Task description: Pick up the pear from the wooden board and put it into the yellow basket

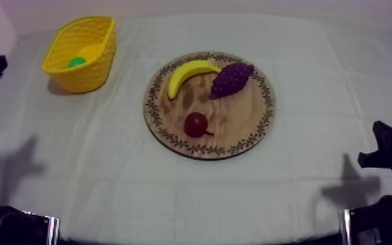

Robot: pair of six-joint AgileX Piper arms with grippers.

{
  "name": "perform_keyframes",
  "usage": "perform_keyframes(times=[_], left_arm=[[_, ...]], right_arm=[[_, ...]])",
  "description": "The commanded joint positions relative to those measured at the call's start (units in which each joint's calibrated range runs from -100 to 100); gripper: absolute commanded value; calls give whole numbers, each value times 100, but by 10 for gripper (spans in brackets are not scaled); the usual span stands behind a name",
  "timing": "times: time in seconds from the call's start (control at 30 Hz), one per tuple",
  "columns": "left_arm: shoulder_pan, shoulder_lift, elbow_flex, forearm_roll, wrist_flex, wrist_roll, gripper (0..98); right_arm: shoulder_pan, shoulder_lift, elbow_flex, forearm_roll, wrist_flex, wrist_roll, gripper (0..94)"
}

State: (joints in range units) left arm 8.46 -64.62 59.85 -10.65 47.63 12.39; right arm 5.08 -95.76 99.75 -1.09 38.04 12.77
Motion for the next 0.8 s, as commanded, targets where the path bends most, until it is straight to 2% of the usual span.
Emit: perform_keyframes(times=[0.0, 0.17, 0.3, 0.47, 0.57, 0.7, 0.77], left_arm=[[-19, -1585, 1385, -32, -266, -49, 1], [-36, -2995, 2615, -133, -508, 34, 1], [-64, -3408, 3283, -128, -744, 30, 1], [-96, -3516, 3698, 195, -1114, -523, 1], [-286, -3530, 3839, 482, -1243, -975, 1], [-488, -3536, 3899, 638, -1288, -1326, 1], [-531, -3537, 3914, 670, -1306, -1317, 1]], right_arm=[[-2, 1, 3, -1, 2, 0, 3], [-2, 1, 3, -1, 2, 0, 3], [-3, 1, 3, -1, 2, -1, 3], [-3, 1, 3, -1, 2, -1, 3], [-2, 1, 3, -1, 2, 0, 3], [-2, 1, 3, -1, 2, 2, 3], [-2, 1, 3, -1, 2, -2, 3]])
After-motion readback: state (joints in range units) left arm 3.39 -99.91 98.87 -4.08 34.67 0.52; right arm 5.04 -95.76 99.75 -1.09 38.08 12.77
